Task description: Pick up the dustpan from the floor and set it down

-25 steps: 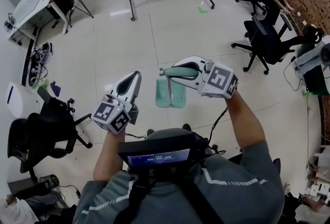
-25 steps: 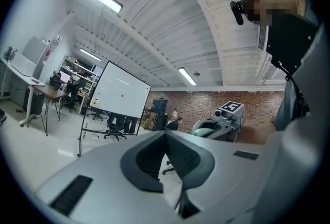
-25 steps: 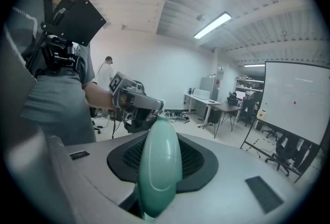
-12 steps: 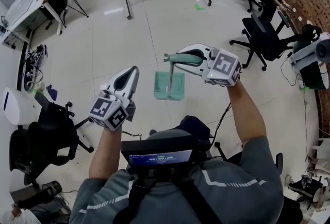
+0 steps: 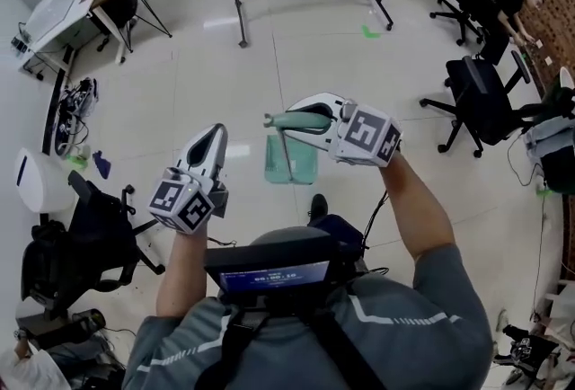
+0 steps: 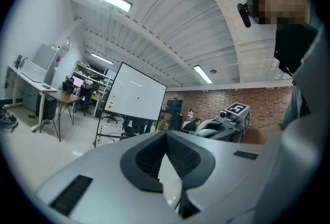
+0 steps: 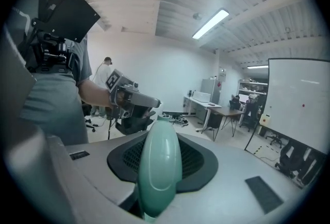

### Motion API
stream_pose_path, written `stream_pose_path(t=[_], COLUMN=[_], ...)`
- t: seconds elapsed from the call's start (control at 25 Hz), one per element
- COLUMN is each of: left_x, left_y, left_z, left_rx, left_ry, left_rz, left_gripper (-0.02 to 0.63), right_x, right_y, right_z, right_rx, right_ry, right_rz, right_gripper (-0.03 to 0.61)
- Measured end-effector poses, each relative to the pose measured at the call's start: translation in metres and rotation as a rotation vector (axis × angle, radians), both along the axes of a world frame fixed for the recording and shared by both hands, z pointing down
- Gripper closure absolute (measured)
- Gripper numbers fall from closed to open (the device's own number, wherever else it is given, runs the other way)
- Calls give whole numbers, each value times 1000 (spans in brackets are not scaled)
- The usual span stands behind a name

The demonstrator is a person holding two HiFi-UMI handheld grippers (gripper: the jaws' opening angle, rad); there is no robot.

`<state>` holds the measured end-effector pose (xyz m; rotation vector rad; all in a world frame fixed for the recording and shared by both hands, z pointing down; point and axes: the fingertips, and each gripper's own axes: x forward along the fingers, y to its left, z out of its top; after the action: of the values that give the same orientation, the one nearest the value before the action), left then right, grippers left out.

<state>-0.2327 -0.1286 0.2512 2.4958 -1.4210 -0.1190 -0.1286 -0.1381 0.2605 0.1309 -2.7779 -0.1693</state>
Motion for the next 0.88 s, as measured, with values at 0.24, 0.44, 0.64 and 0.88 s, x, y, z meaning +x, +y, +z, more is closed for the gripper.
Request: stream_pose_path(t=[0.24, 0.44, 0.64, 0.88], left_x=[-1, -25, -30, -49], left_y=[-87, -154, -188, -214], left_z=[-20, -14, -7, 0], left_rx=[26, 16, 15, 7], left_ry=[-12, 5, 14, 20], left_rz=[-114, -74, 14, 68], left_gripper=[588, 588, 588, 587], right_x=[1, -22, -30, -52], right_y=[-89, -158, -199, -224], right_z=[-4, 2, 3, 13], right_rx=[19, 32, 36, 37], right_ry=[20, 25, 15, 37], right_rz=[-74, -55, -13, 13], right_gripper=[433, 434, 434, 434])
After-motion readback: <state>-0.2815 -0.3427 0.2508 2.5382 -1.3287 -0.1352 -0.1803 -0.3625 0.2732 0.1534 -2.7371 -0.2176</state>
